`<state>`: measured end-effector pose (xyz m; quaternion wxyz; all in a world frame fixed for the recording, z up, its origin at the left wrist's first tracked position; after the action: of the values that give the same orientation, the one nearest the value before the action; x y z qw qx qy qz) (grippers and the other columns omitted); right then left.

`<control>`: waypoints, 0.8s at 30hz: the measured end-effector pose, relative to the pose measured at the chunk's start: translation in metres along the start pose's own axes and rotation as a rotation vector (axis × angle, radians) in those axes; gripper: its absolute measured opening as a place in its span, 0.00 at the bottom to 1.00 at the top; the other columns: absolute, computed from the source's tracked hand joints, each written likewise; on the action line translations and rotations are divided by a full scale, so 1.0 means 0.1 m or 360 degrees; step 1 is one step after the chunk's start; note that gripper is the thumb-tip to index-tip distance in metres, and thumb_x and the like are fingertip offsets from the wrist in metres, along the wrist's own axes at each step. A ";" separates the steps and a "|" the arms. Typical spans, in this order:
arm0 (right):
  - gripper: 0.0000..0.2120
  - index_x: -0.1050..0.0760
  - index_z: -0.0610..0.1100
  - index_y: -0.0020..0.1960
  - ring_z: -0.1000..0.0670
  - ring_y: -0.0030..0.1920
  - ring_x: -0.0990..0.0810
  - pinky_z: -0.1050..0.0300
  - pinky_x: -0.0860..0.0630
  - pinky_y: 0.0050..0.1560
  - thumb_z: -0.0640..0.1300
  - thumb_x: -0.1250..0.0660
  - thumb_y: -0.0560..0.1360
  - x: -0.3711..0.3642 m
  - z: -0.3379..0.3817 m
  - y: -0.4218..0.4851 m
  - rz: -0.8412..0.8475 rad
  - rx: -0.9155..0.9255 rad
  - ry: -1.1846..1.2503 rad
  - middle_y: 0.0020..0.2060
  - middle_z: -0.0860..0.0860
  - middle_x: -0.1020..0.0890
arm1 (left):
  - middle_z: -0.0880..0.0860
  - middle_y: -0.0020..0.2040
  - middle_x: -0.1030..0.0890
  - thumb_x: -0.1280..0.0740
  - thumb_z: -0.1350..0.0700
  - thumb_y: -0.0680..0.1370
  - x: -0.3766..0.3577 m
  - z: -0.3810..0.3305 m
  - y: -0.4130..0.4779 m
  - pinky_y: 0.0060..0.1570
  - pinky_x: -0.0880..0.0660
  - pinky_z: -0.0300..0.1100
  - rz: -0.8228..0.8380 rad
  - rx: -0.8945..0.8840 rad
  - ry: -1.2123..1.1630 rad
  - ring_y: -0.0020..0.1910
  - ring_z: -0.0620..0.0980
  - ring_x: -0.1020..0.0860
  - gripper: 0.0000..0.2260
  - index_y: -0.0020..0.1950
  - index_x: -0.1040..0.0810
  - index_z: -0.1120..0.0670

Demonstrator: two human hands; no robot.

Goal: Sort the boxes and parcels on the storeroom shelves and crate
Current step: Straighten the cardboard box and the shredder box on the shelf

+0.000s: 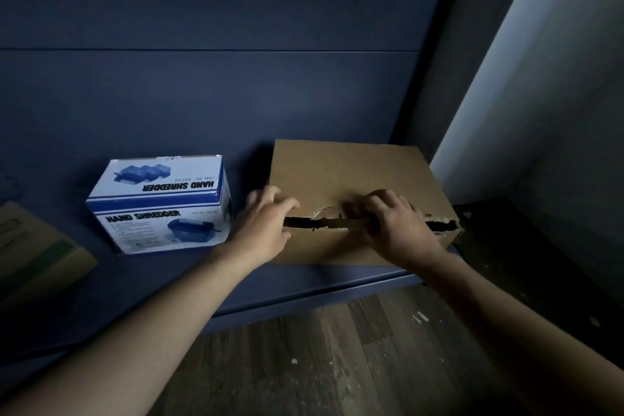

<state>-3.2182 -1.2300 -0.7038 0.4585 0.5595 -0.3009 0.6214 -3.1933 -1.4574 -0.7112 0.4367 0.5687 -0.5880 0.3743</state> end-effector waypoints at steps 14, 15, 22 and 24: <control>0.37 0.46 0.58 0.75 0.38 0.76 0.51 0.28 0.45 0.69 0.64 0.33 0.72 -0.06 -0.75 -0.25 0.0175 -0.0703 -0.0114 0.77 0.44 0.48 | 0.56 0.66 0.22 0.34 0.57 0.80 -0.10 0.18 0.02 0.55 0.28 0.41 -0.0219 0.0292 -0.0526 0.63 0.54 0.24 0.20 0.71 0.28 0.46; 0.38 0.46 0.58 0.75 0.36 0.75 0.49 0.31 0.42 0.69 0.63 0.31 0.71 -0.06 -0.79 -0.27 0.0170 -0.0778 0.0001 0.77 0.44 0.50 | 0.56 0.65 0.22 0.34 0.57 0.80 -0.09 0.17 0.01 0.56 0.27 0.42 -0.0248 0.0309 -0.0538 0.62 0.54 0.23 0.19 0.71 0.27 0.46; 0.36 0.33 0.48 0.73 0.40 0.65 0.29 0.48 0.30 0.66 0.52 0.23 0.69 0.15 -0.94 -0.36 -0.0303 -0.0774 0.0655 0.68 0.41 0.32 | 0.55 0.59 0.20 0.34 0.58 0.80 0.00 0.10 -0.01 0.53 0.31 0.37 -0.0476 0.0388 -0.0696 0.58 0.54 0.23 0.16 0.67 0.24 0.51; 0.36 0.31 0.49 0.72 0.42 0.64 0.28 0.49 0.28 0.65 0.54 0.23 0.67 0.29 -0.94 -0.33 -0.0455 -0.0793 0.0769 0.64 0.42 0.29 | 0.55 0.58 0.20 0.35 0.56 0.80 0.11 0.10 0.06 0.54 0.30 0.39 -0.0596 0.0394 -0.0724 0.57 0.54 0.23 0.15 0.67 0.23 0.51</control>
<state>-3.2261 -1.1263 -0.6980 0.7204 0.3044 -0.2448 0.5730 -3.1999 -1.4703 -0.7043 0.2829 0.7850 -0.5056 0.2192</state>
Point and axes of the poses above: each hand's wrist, its own y-axis towards the middle knuckle, its own x-axis out of the back of the hand, z = x × y, the point moved 3 cm from there along y, towards the middle knuckle
